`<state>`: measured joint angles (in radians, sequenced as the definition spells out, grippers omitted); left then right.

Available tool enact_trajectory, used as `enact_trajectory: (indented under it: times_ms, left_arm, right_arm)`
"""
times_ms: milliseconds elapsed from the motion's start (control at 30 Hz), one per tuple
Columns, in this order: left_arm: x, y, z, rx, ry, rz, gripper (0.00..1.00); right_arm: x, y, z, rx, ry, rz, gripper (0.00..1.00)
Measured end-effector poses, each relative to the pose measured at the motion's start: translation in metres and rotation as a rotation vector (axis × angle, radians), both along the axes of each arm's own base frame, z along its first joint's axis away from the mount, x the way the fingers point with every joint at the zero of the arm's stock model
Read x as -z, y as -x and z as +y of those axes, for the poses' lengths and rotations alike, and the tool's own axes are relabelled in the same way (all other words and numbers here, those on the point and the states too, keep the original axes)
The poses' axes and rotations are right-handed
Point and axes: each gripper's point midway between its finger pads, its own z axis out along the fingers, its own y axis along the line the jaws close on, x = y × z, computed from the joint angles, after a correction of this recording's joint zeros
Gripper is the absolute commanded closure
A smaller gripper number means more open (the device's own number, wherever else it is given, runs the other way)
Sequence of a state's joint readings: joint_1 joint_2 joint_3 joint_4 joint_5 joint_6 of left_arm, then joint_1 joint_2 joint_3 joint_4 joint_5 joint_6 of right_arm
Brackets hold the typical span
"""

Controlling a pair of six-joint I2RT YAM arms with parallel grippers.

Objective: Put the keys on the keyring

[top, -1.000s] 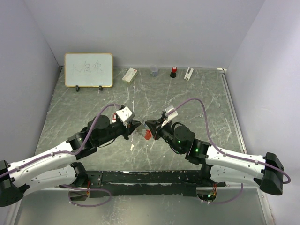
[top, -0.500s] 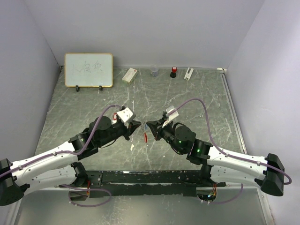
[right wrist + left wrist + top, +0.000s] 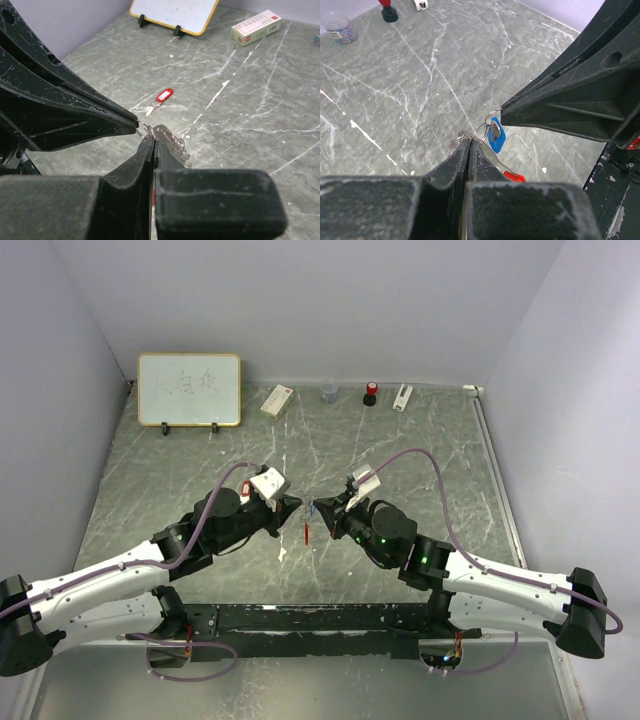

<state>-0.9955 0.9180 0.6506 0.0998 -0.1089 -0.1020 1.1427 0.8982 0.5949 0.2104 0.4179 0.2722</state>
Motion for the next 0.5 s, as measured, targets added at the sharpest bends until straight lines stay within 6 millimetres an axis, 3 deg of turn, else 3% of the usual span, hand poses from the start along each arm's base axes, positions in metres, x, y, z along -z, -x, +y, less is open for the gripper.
enact_trajectory:
  times_ms: [133, 333, 500]
  left_arm:
    - [0.0015, -0.0007, 0.0003, -0.007, 0.003, 0.005, 0.84]
    - [0.0039, -0.0049, 0.0042, -0.041, -0.001, 0.005, 0.59]
    - [0.0092, -0.0075, 0.0079, -0.066, -0.011, 0.010, 0.55]
  right_arm:
    - [0.0012, 0.0002, -0.0003, 0.000, 0.006, 0.003, 1.00]
    - [-0.0039, -0.0018, -0.0017, 0.011, 0.004, 0.001, 1.00]
    - [-0.0053, -0.0028, -0.0032, 0.020, 0.013, 0.004, 1.00]
